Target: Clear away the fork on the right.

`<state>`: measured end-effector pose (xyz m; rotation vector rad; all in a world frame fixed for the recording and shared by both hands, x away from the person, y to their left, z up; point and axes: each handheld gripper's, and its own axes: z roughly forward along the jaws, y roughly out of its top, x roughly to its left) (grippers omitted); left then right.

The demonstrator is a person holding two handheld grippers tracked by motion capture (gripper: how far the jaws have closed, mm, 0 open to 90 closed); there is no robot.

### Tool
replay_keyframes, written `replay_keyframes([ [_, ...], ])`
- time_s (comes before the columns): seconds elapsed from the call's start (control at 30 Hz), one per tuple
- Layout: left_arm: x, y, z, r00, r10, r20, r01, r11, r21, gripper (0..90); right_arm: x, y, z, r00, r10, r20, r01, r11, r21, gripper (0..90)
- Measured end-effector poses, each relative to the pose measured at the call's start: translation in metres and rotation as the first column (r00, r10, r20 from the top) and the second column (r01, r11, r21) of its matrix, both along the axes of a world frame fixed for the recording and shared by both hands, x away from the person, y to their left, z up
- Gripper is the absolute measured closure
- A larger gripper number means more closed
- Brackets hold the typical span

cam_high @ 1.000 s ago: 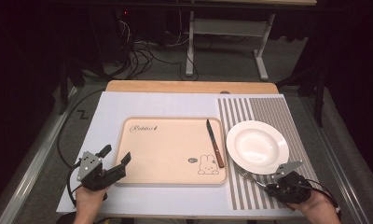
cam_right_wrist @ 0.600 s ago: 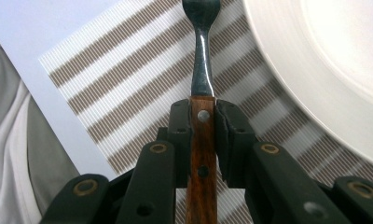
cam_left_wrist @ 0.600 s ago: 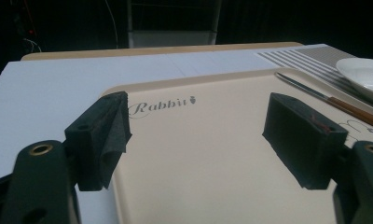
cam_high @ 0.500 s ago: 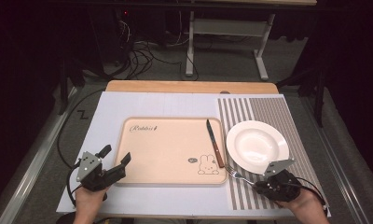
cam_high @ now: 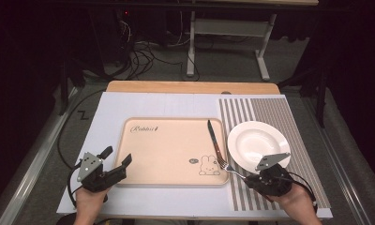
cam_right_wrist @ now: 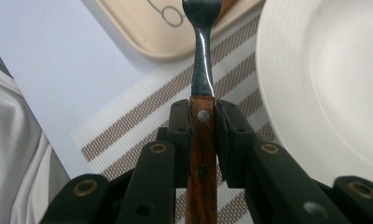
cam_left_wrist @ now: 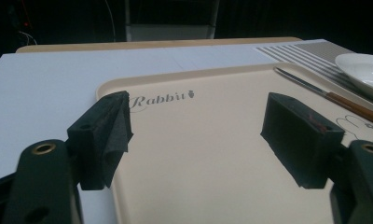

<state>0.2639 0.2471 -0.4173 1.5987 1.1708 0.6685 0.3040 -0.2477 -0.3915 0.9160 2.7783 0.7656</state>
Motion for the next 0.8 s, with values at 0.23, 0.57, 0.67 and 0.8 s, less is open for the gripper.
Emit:
replay_keyframes([
  [0.23, 0.000, -0.001, -0.001, 1.0000, 0.000, -0.001, 0.000, 0.9998, 0.021, 24.6, 0.008, 0.012, 0.006, 0.9999, -0.012, 0.005, 0.012, 0.9997, 0.020, 79.1],
  [0.57, 0.000, -0.002, -0.001, 0.9999, -0.008, 0.009, 0.008, 0.9993, 0.035, 25.2, 0.018, 0.027, 0.018, 0.9996, -0.017, 0.021, 0.015, 0.9967, 0.080, 79.1],
  [0.67, 0.000, -0.003, -0.002, 0.9999, -0.013, 0.010, 0.013, 0.9992, 0.038, 25.4, 0.019, 0.030, 0.018, 0.9996, -0.024, 0.010, 0.023, 0.9961, 0.085, 79.1],
  [0.8, 0.000, -0.002, -0.001, 0.9999, -0.013, 0.011, 0.013, 0.9993, 0.035, 25.8, 0.022, 0.036, 0.018, 0.9997, -0.023, 0.011, 0.022, 0.9969, 0.076, 79.1],
])
